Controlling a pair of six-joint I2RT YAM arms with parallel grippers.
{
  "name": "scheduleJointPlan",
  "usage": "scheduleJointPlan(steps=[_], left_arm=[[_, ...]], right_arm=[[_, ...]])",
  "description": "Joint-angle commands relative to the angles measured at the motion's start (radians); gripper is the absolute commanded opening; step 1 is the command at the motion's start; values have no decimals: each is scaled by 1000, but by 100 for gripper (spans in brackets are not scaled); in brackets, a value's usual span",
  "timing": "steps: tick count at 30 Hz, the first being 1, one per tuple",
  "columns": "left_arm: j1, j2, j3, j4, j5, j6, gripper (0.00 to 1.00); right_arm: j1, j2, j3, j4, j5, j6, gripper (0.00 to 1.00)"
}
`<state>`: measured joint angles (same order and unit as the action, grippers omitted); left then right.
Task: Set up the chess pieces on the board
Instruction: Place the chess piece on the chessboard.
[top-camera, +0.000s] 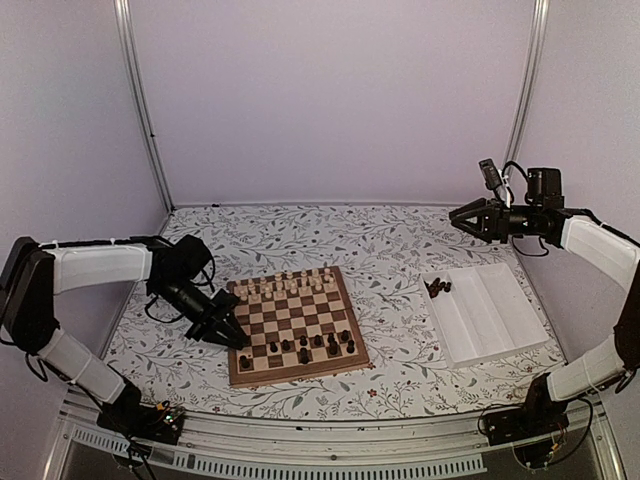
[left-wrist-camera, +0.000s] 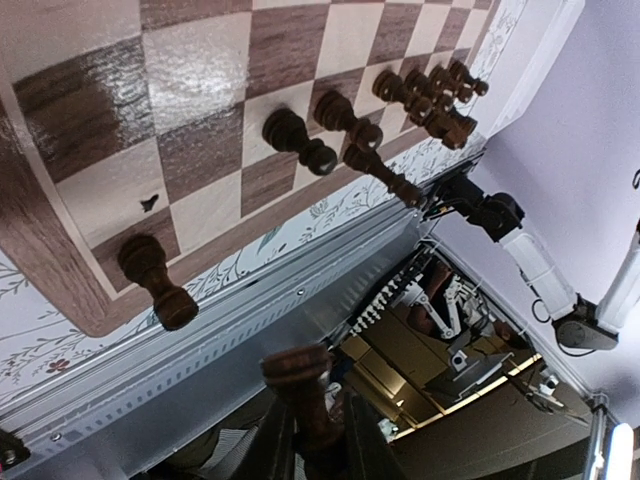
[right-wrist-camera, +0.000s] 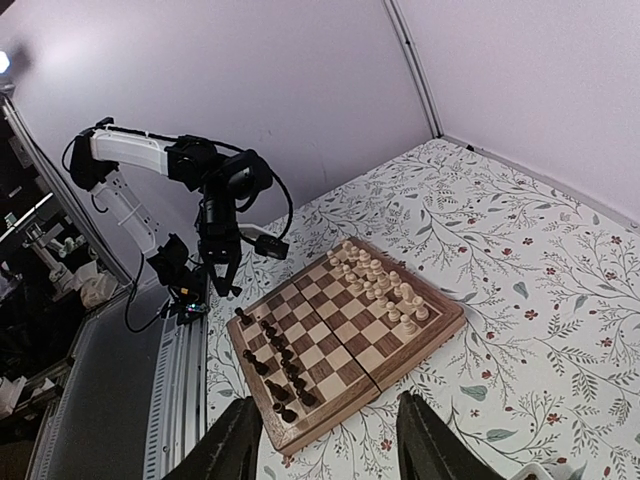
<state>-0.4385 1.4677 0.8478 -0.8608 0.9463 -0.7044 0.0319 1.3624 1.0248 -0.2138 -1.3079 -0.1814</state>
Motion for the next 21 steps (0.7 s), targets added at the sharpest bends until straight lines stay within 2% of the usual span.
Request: scheduleJointPlan(steps=[1,11,21], left_arm=[[43,23,-16,60,80,-95,0],[120,55,-53,72,45,-132,0],[146,134,4,67,-28,-111,3]], right_arm=[[4,-23,13,-25,-47,-19,50],[33,-17,32,-67,-47,-55,49],[41,-19,36,-81,-48,-69,49]])
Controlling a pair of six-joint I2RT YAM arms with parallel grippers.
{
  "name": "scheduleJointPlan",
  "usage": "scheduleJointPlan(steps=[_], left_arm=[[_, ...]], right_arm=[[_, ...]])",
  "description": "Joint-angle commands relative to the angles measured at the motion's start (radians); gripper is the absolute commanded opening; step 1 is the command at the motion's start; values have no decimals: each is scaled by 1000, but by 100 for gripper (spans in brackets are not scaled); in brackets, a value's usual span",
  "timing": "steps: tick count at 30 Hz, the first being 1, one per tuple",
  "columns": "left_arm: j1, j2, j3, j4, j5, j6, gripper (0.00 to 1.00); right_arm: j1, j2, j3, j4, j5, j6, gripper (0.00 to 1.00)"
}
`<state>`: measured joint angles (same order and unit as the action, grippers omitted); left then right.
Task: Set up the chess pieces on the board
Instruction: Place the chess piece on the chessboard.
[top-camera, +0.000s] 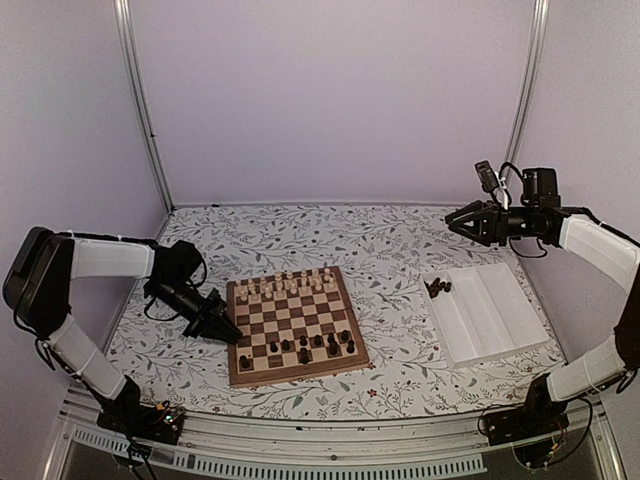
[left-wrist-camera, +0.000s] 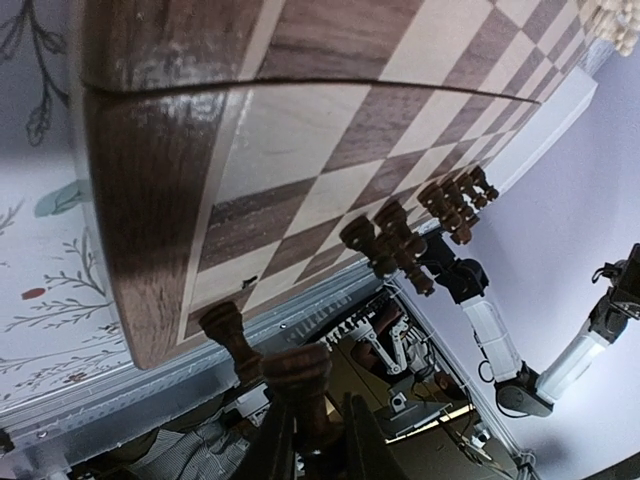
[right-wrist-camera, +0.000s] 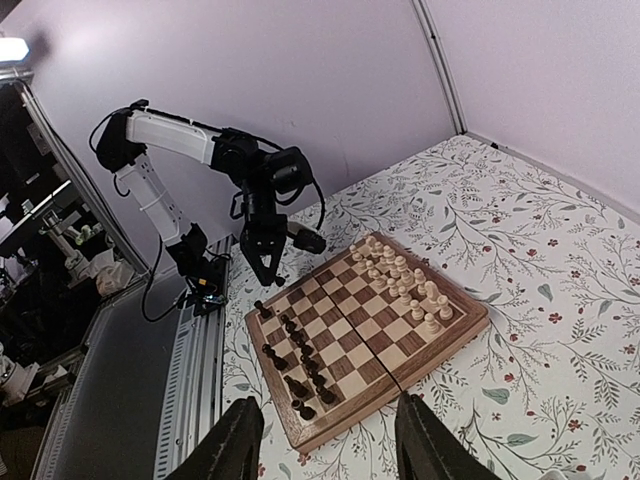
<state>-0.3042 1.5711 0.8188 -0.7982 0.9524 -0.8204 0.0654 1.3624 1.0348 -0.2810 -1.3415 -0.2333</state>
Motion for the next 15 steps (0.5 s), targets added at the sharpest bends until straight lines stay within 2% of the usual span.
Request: scheduleJointPlan(steps=[1,5,15], left_arm=[[13,42,34,3,-49,8,2],[21,66,45,-3,-64,15,4],[21,118,79,4,-79,23,21]], right_arm=[[9,-19,26,-14,-15,-17,49],[8,-20,28,-18,-15,-20,49],[8,-20,31,-28,-14,-31,49]])
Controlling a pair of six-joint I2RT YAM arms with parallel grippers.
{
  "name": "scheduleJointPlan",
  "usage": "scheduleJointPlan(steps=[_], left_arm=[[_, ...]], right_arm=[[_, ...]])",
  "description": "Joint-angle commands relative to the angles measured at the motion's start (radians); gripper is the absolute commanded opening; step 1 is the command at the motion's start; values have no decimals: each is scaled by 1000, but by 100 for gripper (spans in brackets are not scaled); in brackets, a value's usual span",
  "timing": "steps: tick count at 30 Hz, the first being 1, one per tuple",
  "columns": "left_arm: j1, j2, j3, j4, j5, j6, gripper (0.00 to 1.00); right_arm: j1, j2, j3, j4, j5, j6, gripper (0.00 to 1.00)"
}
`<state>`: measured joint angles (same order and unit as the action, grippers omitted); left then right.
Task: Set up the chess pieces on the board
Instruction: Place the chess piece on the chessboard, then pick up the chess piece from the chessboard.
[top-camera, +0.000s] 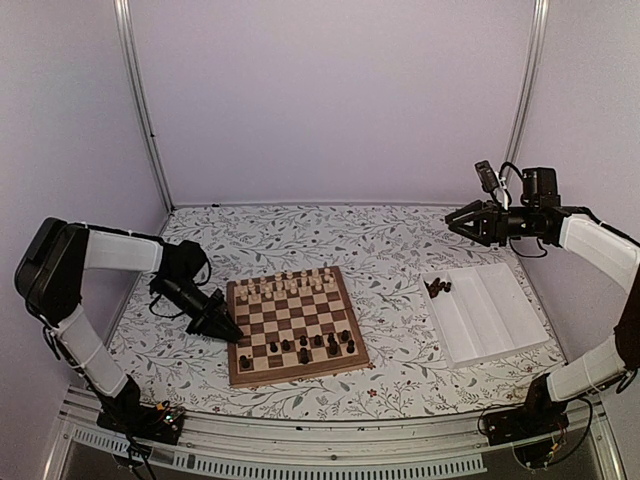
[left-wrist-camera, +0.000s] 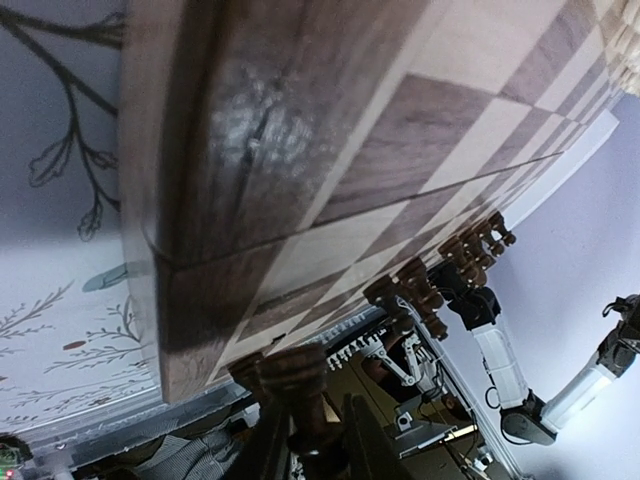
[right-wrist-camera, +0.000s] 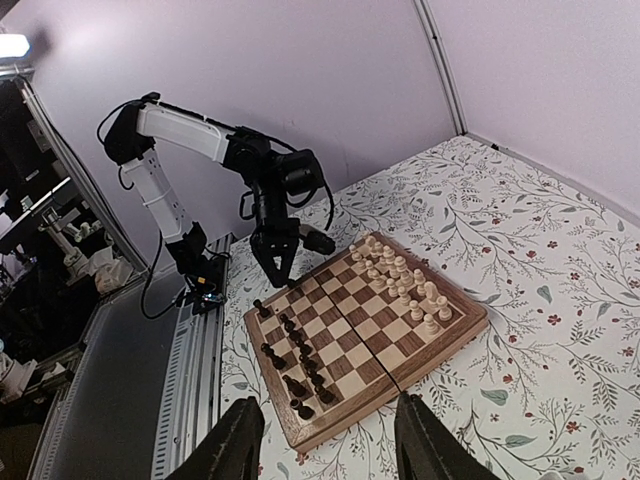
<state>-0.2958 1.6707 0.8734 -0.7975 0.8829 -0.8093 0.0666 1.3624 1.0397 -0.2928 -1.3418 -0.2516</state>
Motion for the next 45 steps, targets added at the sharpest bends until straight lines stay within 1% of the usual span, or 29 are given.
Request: scheduleJointPlan(steps=[1,6,12,17,21,24,26,27,29,31,33,36,42,45], left_arm=[[12,20,29,3,-10,13,22],[13,12,30,-2,-12,14,30],[12,-28,51,-46,-30,31,32],[12,-124,115,-182,-119,68,34],[11,-212,153,-243,-178,80,36],[0,-248,189,-258,-288,134,35],[-35,-260,227,-233,-400,206,33],[-64,-267,252,-216,-508,246,32],[-155,-281,285,-177,-661,329,32],[-228,-292,287,-131,-750,404,32],[-270,-293,262,-86,-778,444,33],[-293,-257,221,-51,-781,467,34],[-358,-176,202,-85,-914,471,34],[-374,-168,185,-84,-898,464,35]], right_arm=[[7,-21,25,-16,-13,-13,49],[7,-26,24,-16,-14,-14,49],[7,-28,22,-16,-16,-15,49],[7,-24,18,-13,-9,-18,49],[7,-15,17,-14,0,-22,49],[7,-6,17,-15,14,-30,49],[7,-1,15,-15,28,-42,49],[7,1,13,-18,38,-54,49],[7,3,8,-20,61,-76,49],[6,0,-4,-17,91,-110,49],[6,1,-9,-14,106,-126,49],[7,10,-13,-9,113,-134,49],[7,26,-14,-13,128,-147,49],[7,32,-13,-15,131,-150,49]])
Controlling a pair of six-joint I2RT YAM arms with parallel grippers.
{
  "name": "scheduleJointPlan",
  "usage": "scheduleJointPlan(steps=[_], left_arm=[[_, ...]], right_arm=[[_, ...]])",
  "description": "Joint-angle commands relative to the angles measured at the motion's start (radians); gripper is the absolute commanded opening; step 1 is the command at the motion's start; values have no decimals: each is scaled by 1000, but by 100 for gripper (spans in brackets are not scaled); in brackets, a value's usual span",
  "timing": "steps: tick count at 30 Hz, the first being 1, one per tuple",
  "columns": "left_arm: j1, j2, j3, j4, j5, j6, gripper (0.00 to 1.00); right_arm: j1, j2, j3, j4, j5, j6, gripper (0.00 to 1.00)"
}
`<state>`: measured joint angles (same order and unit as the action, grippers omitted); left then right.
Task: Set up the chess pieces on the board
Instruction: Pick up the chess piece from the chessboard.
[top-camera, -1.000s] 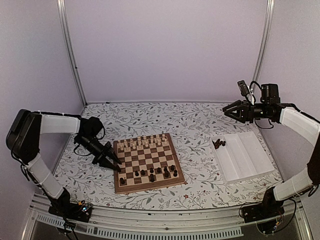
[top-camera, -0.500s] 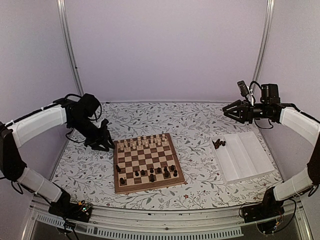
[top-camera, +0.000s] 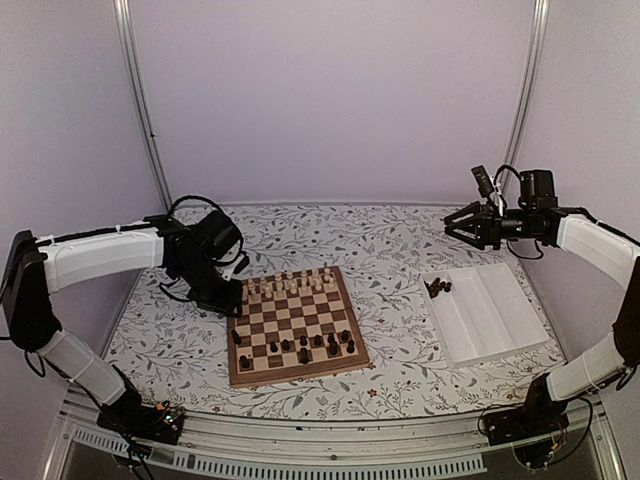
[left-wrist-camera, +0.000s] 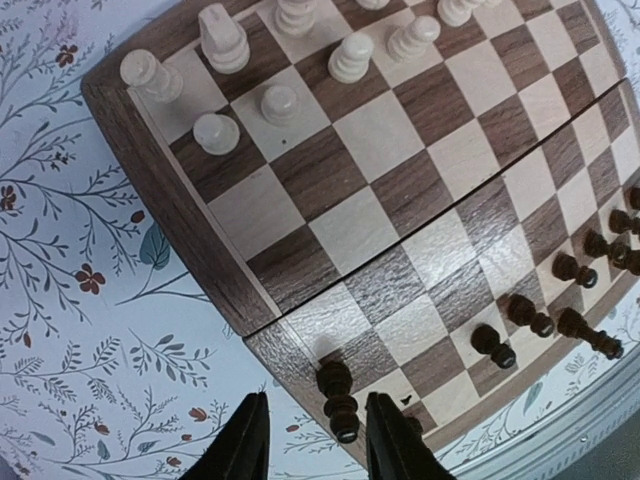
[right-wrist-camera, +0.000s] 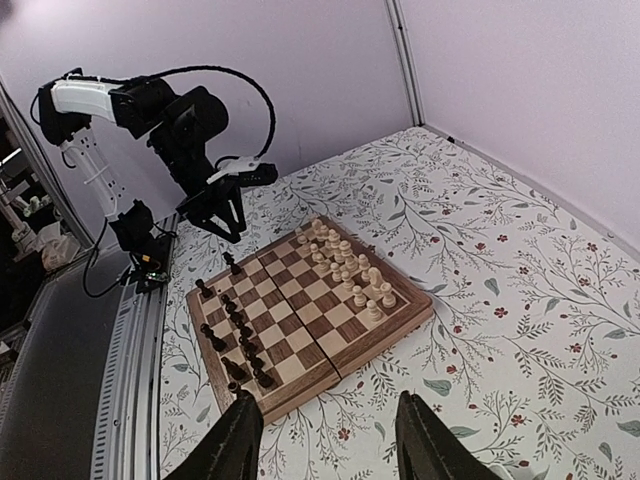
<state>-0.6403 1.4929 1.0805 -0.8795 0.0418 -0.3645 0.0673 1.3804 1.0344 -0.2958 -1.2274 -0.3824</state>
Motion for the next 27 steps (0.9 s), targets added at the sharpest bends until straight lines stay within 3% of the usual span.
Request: scheduleJointPlan(steps=[1,16,27], left_arm=[[-35,12,-27,0,-50,15,35],[-88,65,-68,-30,-31,-33,33],[-103,84,-57,-49,-27,-36,20]], right_arm=[[6,14,-8,-11,16,-21,49],[6,25,-2,-27,2,-35,49],[6,22,-2,-31,-3,-40,49]])
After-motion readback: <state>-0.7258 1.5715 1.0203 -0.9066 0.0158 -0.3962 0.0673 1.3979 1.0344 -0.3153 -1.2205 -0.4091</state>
